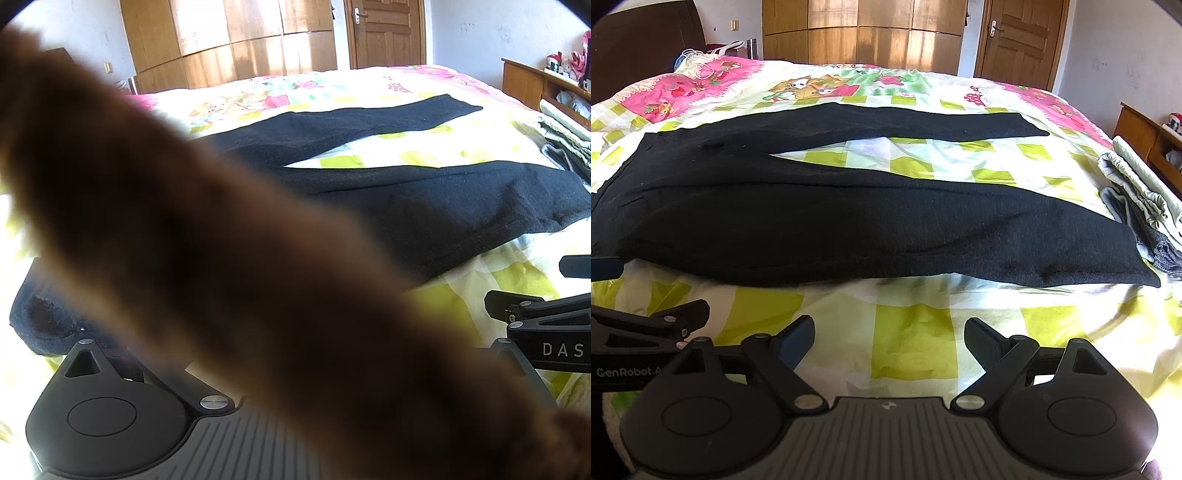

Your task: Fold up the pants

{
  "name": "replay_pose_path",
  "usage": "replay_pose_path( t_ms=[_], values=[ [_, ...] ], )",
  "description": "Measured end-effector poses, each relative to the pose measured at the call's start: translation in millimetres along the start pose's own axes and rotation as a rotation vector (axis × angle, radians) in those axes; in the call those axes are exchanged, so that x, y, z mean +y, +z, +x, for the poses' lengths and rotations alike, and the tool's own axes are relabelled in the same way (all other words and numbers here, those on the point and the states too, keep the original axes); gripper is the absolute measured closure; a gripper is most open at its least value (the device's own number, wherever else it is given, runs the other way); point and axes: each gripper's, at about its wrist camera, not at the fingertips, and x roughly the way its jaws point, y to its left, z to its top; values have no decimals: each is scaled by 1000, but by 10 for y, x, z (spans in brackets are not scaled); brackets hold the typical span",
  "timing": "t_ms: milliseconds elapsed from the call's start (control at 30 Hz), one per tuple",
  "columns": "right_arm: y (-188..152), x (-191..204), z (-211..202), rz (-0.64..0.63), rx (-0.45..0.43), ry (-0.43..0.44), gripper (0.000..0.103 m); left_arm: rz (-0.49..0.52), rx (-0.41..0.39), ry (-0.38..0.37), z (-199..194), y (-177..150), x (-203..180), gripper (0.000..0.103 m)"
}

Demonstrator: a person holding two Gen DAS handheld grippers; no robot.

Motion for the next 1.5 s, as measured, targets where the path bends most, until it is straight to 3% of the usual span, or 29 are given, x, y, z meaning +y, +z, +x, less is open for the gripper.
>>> replay_pose_path(
  t_ms=[333, 700, 833, 933, 1000, 1067, 1167, 1267, 1367, 1500],
  values=[
    [111, -126, 64, 48, 7, 19, 3, 24, -20, -18, 10, 7, -55, 0],
    [240, -942, 295, 340, 58, -20, 15, 120, -124, -116, -16, 192, -304, 0],
    [288, -1382, 388, 444, 50, -76, 22, 157, -149, -162, 40, 321, -477, 0],
    [298, -1740, 485, 527, 57, -122, 39, 180, -164, -193, 114, 416, -614, 0],
    [298, -1931, 559, 572, 75, -133, 61, 191, -168, -213, 174, 462, -700, 0],
    [298, -2140, 605, 638, 76, -126, 76, 195, -162, -232, 243, 498, -772, 0],
    [288, -2336, 640, 708, 79, -97, 84, 193, -145, -257, 322, 520, -840, 0],
    [300, -2352, 608, 692, 67, -117, 84, 199, -143, -262, 345, 507, -850, 0],
    [362, -2236, 595, 597, 92, -162, 83, 197, -156, -251, 297, 482, -762, 0],
    [460, -1947, 356, 470, 56, -258, 75, 190, -189, -211, 178, 478, -490, 0]
  ],
)
